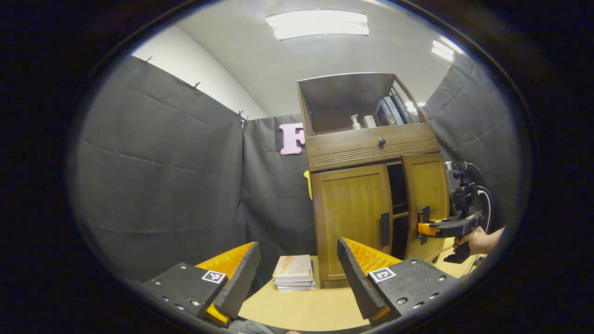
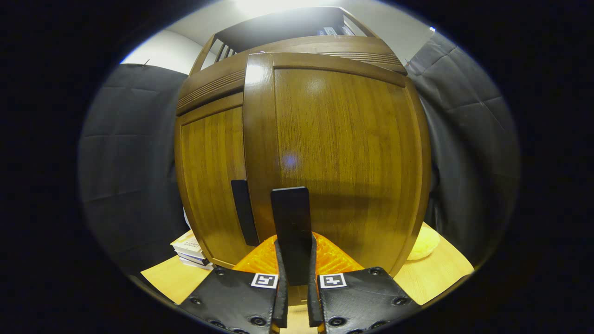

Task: Open the right door of the double-door shoe cabinet with the right hand, and open the left door with the left hand.

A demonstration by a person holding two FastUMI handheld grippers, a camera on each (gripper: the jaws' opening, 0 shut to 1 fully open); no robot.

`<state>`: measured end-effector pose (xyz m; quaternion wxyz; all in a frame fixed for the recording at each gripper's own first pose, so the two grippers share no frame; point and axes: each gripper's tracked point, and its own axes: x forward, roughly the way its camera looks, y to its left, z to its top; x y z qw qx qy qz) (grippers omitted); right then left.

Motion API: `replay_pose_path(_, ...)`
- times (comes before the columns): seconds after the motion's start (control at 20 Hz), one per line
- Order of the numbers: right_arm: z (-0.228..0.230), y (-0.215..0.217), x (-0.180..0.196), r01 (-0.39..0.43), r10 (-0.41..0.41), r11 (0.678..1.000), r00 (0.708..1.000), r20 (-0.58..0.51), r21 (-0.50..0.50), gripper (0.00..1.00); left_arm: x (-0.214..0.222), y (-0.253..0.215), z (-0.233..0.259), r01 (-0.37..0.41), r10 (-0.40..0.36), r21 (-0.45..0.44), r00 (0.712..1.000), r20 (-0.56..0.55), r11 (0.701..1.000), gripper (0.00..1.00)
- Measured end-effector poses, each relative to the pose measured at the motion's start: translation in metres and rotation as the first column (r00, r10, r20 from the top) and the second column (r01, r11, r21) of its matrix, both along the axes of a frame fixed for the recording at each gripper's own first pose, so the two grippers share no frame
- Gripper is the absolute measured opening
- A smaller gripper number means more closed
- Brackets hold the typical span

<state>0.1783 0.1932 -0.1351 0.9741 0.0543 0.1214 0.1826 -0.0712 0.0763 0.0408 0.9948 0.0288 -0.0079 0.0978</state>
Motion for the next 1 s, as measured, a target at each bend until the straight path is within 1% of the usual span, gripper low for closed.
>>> replay_pose_path(0.5,0.007,-0.046,-0.042,-0.001,0.002,1.000,1.000,-0.017,0.012,0.16,-0.003,-0.015,0.002,0.125,-0.125,-0.018,0.992,0.006,0.992,0.96)
replay_pose_path(0.55,0.007,-0.052,-0.046,0.003,-0.003,1.000,1.000,-0.019,0.015,0.19,-0.003,-0.017,0.002,0.140,-0.140,-0.019,0.990,0.007,0.990,0.96)
replay_pose_path(0.6,0.007,-0.058,-0.047,0.007,-0.007,1.000,1.000,-0.019,0.019,0.16,-0.003,-0.018,0.003,0.153,-0.152,-0.018,0.988,0.008,0.988,0.96)
replay_pose_path(0.65,0.004,-0.065,-0.052,0.009,-0.008,1.000,1.000,-0.020,0.018,0.19,-0.004,-0.020,0.003,0.167,-0.167,-0.018,0.986,0.010,0.986,0.96)
replay_pose_path(0.7,0.003,-0.072,-0.056,0.010,-0.010,1.000,1.000,-0.020,0.018,0.16,-0.004,-0.021,0.003,0.180,-0.180,-0.020,0.984,0.011,0.984,0.96)
replay_pose_path(0.75,0.003,-0.076,-0.060,0.011,-0.011,1.000,1.000,-0.019,0.016,0.16,-0.004,-0.022,0.004,0.193,-0.193,-0.022,0.981,0.011,0.981,0.96)
replay_pose_path(0.8,0.002,-0.080,-0.062,0.012,-0.012,1.000,1.000,-0.017,0.014,0.19,-0.004,-0.025,0.005,0.204,-0.204,-0.025,0.979,0.012,0.979,0.96)
replay_pose_path(0.85,0.001,-0.084,-0.065,0.015,-0.015,1.000,1.000,-0.013,0.011,0.16,-0.001,-0.031,0.006,0.215,-0.214,-0.028,0.977,0.013,0.976,0.96)
replay_pose_path(0.9,0.001,-0.089,-0.068,0.020,-0.020,1.000,1.000,-0.010,0.007,0.16,0.010,-0.040,0.007,0.226,-0.226,-0.032,0.974,0.013,0.974,0.96)
replay_pose_path(1.0,0.001,-0.100,-0.073,0.032,-0.032,0.999,0.999,-0.011,0.002,0.15,0.017,-0.046,0.007,0.247,-0.246,-0.034,0.969,0.018,0.968,0.96)
